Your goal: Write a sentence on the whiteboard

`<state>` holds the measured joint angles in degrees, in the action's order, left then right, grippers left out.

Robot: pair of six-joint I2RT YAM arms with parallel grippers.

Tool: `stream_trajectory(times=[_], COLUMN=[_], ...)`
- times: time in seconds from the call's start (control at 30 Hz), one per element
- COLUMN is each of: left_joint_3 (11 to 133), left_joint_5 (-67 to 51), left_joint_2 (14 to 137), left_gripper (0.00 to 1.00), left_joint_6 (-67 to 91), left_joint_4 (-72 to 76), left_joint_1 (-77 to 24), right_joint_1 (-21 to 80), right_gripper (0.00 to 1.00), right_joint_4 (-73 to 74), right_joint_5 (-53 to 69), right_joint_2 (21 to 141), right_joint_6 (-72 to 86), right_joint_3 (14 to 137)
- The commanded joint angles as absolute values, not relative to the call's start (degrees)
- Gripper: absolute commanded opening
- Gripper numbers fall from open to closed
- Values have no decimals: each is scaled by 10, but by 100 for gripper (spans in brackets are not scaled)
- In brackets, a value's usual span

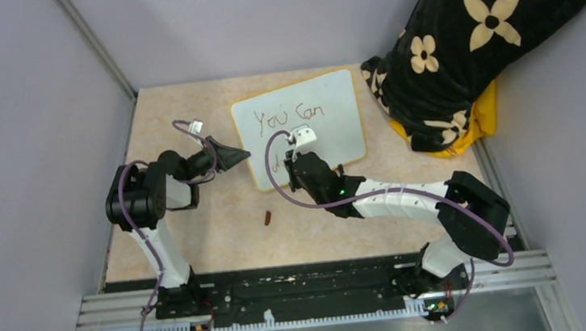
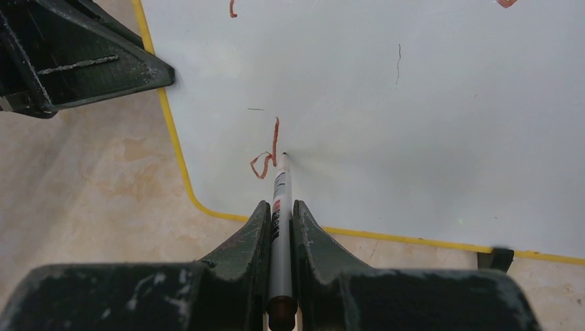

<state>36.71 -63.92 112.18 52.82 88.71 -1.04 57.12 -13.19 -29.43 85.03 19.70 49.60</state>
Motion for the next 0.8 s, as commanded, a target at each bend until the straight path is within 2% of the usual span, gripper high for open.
stream_trajectory(times=[0.0,0.77], left_joint_3=[361,361], left_joint_5=[-652,-653], left_joint_2=[1136,1136], left_gripper=[0,0], left_joint_6=[528,526], left_joint_4=[1020,1018], left_joint_1=[-24,-25], right_joint_1=[566,564], right_gripper=[0,0], right_joint_4=[-137,-111], right_joint_5=[-289,-301], right_joint_2=[855,848], right_joint_6=[208,217], right_joint_3=[514,485])
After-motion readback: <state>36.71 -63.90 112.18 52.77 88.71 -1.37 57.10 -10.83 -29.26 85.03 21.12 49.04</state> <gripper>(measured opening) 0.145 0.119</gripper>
